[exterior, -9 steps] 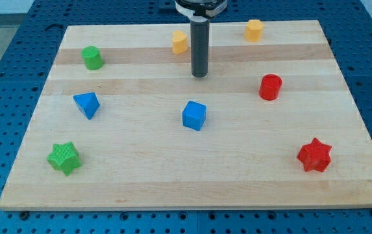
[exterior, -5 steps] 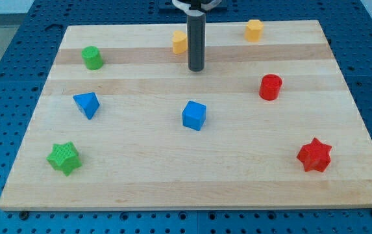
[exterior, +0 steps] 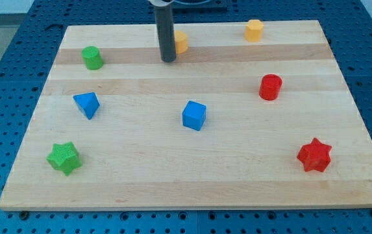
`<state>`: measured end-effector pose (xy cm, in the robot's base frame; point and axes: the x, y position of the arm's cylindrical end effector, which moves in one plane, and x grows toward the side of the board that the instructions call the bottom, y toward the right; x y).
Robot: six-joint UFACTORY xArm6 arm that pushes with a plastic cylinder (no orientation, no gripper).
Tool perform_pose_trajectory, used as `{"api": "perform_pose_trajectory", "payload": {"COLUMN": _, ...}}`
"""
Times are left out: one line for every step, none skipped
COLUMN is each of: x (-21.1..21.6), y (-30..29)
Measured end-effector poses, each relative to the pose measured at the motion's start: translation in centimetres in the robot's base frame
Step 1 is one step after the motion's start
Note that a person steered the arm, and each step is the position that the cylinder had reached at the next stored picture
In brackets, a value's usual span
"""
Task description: Push the yellow heart to the top center
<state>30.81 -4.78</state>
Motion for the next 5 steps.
{"api": "perform_pose_trajectory", "payload": {"x": -1.5, "y": -1.8}}
{"api": "perform_pose_trajectory", "payload": {"x": -2.7, "y": -1.9}}
{"api": "perform_pose_trajectory", "payload": {"x": -2.7, "y": 2.7}}
{"api": "perform_pose_trajectory", "payload": {"x": -3.4, "y": 3.9}}
{"api": "perform_pose_trajectory", "payload": {"x": -3.8, "y": 5.9}}
